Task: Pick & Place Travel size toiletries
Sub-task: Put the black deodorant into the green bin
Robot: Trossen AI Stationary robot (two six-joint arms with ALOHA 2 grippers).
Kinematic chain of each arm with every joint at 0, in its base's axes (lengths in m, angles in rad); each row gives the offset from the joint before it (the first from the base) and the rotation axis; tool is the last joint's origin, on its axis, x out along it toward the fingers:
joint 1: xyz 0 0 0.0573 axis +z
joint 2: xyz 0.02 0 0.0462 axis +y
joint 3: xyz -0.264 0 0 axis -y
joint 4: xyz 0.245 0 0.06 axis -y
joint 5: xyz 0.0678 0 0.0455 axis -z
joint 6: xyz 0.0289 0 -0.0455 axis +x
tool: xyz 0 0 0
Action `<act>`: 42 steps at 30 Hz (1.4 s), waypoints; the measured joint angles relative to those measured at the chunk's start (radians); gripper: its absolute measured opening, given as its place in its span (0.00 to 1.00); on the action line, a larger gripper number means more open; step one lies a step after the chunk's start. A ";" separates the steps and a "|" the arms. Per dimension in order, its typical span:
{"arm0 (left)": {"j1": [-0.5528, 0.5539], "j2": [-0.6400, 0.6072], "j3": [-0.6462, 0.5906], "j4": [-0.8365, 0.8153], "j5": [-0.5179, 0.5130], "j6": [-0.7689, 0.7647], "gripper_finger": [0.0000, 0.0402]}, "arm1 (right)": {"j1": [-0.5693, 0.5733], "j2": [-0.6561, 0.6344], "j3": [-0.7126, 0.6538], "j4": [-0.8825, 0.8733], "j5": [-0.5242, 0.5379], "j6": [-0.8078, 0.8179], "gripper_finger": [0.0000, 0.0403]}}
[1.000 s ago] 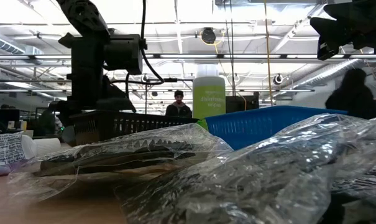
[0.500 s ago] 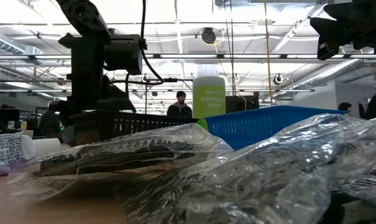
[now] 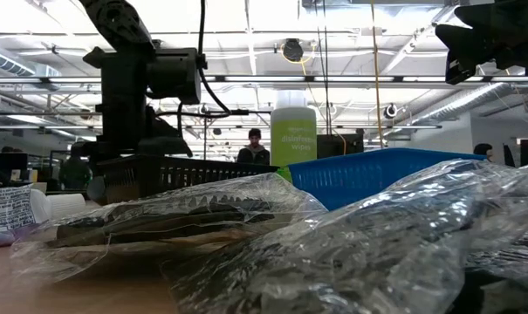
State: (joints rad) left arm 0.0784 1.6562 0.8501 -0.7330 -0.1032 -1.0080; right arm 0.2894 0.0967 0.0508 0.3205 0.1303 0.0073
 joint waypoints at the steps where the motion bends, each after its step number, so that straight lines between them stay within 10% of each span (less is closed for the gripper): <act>1: 0.000 0.000 0.000 0.000 0.000 0.000 0.48 | 0.000 0.000 0.000 0.000 0.000 0.000 0.35; 42: 0.006 -0.065 0.061 -0.027 -0.092 0.182 0.50 | 0.000 0.000 0.000 0.000 0.000 0.000 0.35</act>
State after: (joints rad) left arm 0.0849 1.5909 0.9112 -0.7603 -0.1953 -0.8259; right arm 0.2893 0.0967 0.0509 0.3206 0.1303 0.0074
